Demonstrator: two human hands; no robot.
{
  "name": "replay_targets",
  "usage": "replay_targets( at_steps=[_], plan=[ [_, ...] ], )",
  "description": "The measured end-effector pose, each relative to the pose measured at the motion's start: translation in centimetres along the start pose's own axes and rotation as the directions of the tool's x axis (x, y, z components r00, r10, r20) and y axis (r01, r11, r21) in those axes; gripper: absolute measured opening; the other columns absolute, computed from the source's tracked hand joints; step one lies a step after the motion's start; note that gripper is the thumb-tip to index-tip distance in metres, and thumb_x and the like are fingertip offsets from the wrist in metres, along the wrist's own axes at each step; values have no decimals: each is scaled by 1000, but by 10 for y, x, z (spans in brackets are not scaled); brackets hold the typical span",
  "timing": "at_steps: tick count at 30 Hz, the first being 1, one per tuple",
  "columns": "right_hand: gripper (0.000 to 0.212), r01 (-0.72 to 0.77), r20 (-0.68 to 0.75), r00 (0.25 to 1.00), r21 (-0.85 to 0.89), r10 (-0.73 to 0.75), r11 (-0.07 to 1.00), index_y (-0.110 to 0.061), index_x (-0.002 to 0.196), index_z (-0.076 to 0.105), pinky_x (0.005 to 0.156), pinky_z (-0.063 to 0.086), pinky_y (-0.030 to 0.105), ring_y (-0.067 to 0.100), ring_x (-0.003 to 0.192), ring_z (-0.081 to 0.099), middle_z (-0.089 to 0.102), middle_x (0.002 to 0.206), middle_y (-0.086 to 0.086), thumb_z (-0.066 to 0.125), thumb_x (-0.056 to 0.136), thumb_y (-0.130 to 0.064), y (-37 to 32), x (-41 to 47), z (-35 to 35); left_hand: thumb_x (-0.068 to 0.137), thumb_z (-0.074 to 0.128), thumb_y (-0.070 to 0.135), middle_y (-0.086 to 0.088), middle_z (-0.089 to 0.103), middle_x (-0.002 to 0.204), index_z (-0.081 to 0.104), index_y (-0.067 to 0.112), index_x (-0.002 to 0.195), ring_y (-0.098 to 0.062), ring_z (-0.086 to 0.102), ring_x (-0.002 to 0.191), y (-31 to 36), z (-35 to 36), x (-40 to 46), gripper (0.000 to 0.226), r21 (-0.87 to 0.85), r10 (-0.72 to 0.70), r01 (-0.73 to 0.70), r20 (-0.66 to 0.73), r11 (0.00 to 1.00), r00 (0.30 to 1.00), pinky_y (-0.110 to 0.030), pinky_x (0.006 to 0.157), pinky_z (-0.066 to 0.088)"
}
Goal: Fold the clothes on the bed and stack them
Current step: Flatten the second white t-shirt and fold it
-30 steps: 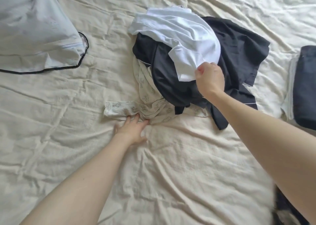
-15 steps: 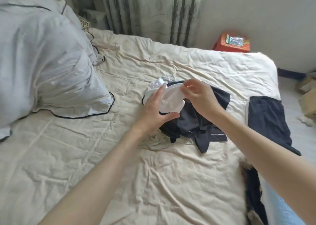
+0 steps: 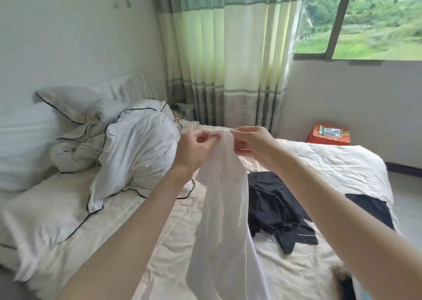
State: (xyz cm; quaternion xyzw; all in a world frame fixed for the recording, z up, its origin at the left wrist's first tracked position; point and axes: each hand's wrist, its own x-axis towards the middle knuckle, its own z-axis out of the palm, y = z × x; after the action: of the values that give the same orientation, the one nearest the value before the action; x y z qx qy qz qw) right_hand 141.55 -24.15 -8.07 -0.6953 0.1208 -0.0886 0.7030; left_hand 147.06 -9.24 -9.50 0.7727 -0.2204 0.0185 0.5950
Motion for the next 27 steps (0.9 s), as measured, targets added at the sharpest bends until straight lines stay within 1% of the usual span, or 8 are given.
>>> replay_targets(
  at_steps=[2,5,10,13,16,20,23,27],
  plan=[
    [11,68,-63,996,49,-64,996,-9,86,68,62,55,24,15,63,62,66,74,7,59,92,-12,1,-22,9,84,71,20,7,66,74,69,22,74,-6,58,70,17,-14,-6,11,53,-16,19,-51,998,999,-21,69,46],
    [17,213,-143,962,-134,-232,968,-12,91,63,69,53,30,15,71,62,65,83,3,61,91,-29,22,-61,26,83,72,23,2,69,82,72,19,83,-10,59,81,36,-34,-18,4,112,-9,22,-119,993,993,-20,74,43],
    [49,240,-11,963,-420,-269,875,-23,105,51,70,44,20,9,88,56,56,99,-9,72,73,-52,60,-114,55,82,72,26,7,66,76,75,11,87,-8,55,67,62,-67,-38,16,168,35,8,-251,986,967,-25,65,44],
    [69,240,-2,967,-332,-256,912,-28,127,41,78,43,21,6,103,52,48,116,-14,73,72,-53,67,-130,85,82,72,24,8,64,74,70,13,76,-14,61,81,74,-83,-51,13,254,88,-8,-306,967,948,-30,77,52],
    [86,310,-100,926,-342,-363,887,-25,139,31,98,36,26,5,118,40,34,126,-17,77,70,-48,68,-138,115,83,70,21,5,61,65,68,14,70,-22,62,75,84,-105,-58,15,258,89,6,-356,966,930,-41,77,56],
    [74,385,-188,813,-537,-551,751,-16,130,46,101,32,32,15,121,37,42,128,-3,79,70,-44,66,-140,148,82,70,19,-3,65,69,63,18,62,-31,68,83,96,-143,-60,21,190,77,9,-442,982,894,-45,77,57],
    [48,375,-135,786,-671,-603,640,-16,120,58,94,34,35,20,117,40,46,127,2,73,79,-37,60,-129,162,83,71,17,-2,64,69,65,17,66,-28,67,73,98,-161,-64,18,124,75,-24,-426,992,902,-46,72,59],
    [15,371,-132,839,-572,-528,731,-11,100,72,86,39,32,25,104,50,56,105,3,62,90,-17,45,-104,155,84,70,16,-4,64,75,68,11,80,-22,63,72,85,-182,-74,6,216,157,-79,-373,973,915,-43,76,57]
  ],
)
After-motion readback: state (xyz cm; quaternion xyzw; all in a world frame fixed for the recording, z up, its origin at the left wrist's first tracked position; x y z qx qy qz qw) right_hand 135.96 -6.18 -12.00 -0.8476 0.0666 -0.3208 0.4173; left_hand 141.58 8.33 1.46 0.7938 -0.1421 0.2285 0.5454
